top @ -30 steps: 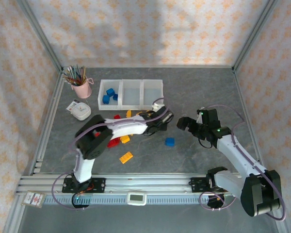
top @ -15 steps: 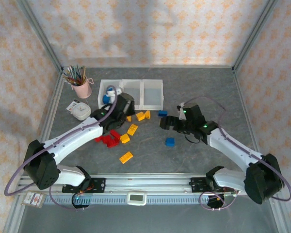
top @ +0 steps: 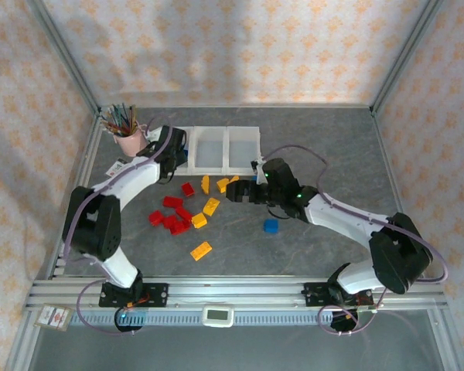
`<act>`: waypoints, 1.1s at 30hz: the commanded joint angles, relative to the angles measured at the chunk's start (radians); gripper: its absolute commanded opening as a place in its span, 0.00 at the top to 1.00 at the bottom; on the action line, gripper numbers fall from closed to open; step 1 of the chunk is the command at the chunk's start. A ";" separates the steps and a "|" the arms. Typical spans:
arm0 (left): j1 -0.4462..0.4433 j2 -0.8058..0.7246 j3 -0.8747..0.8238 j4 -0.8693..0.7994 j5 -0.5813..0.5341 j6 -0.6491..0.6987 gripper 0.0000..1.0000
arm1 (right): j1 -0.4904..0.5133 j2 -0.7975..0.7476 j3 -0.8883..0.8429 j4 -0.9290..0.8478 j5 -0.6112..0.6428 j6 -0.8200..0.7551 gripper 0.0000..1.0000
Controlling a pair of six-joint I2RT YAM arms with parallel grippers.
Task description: Sort the legos into containers by color
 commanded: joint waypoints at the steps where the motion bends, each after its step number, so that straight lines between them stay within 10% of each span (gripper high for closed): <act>1: 0.034 0.062 0.089 0.058 0.040 0.055 0.79 | 0.003 0.018 0.050 0.085 0.023 0.005 0.00; 9: 0.051 0.264 0.280 0.037 0.038 0.113 0.75 | 0.003 0.066 0.131 0.023 0.065 -0.058 0.00; 16: 0.053 0.319 0.366 0.000 0.017 0.115 0.50 | 0.000 0.084 0.213 -0.023 0.074 -0.092 0.00; 33: -0.042 -0.069 0.080 -0.009 0.143 -0.032 0.39 | -0.117 -0.029 0.106 -0.132 0.070 -0.056 0.00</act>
